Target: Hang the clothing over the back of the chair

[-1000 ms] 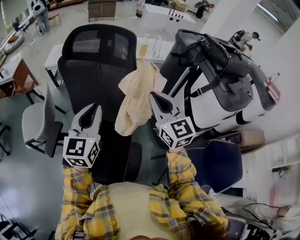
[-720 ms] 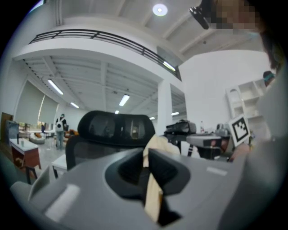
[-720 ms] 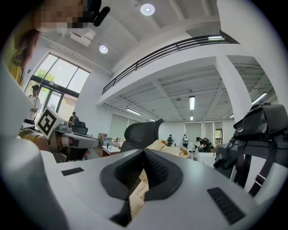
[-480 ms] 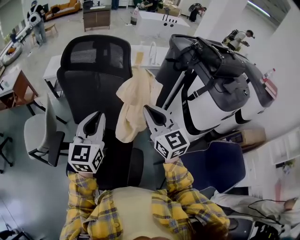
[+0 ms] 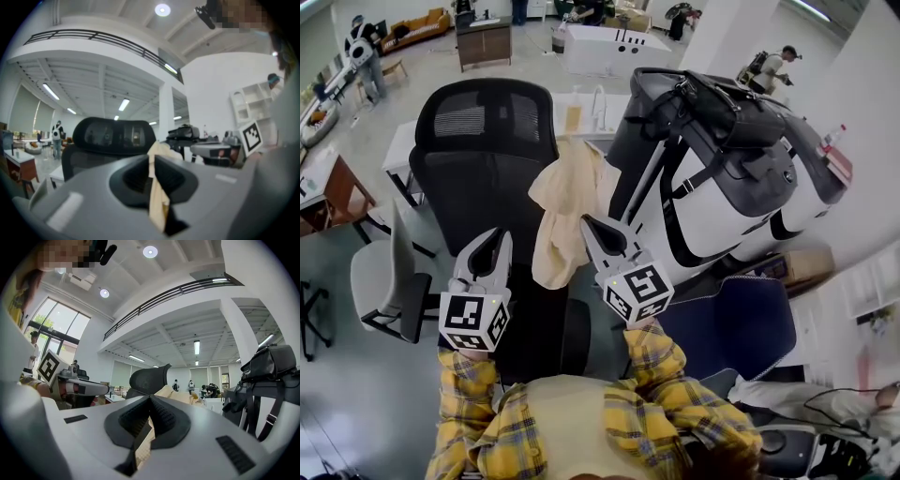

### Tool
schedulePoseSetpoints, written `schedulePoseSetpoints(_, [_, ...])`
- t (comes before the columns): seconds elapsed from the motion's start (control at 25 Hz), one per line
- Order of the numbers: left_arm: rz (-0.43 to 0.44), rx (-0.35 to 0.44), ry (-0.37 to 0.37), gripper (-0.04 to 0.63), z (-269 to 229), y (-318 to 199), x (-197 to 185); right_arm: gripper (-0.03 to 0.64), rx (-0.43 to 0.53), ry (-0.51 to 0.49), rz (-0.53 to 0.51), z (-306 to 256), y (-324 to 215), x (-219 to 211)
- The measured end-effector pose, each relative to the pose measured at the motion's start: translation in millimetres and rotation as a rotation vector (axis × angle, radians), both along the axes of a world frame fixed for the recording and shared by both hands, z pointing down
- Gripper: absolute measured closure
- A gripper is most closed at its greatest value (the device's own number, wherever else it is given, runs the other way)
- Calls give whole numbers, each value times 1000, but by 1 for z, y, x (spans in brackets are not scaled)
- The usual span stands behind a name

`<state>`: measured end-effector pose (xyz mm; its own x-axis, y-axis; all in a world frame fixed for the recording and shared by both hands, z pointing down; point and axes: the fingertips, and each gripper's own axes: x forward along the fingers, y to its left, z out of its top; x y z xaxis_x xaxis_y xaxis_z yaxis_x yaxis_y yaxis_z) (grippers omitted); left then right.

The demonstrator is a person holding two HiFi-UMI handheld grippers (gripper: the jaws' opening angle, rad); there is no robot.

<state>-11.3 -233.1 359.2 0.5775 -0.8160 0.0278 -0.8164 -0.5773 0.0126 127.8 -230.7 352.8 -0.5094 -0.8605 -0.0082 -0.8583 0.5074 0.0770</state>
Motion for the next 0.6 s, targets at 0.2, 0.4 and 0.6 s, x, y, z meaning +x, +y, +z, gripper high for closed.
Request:
schedulePoseSetpoints(0.2, [7, 4, -10, 558, -3, 1, 0, 603, 5, -21, -11, -4, 0, -3])
schedulePoseSetpoints(0.4, [19, 7, -13, 558, -2, 3, 5, 603, 18, -18, -26, -8, 1, -7])
schedulePoseSetpoints(0.6, [31, 7, -21, 558, -2, 6, 8, 603, 23, -25, -30, -10, 2, -9])
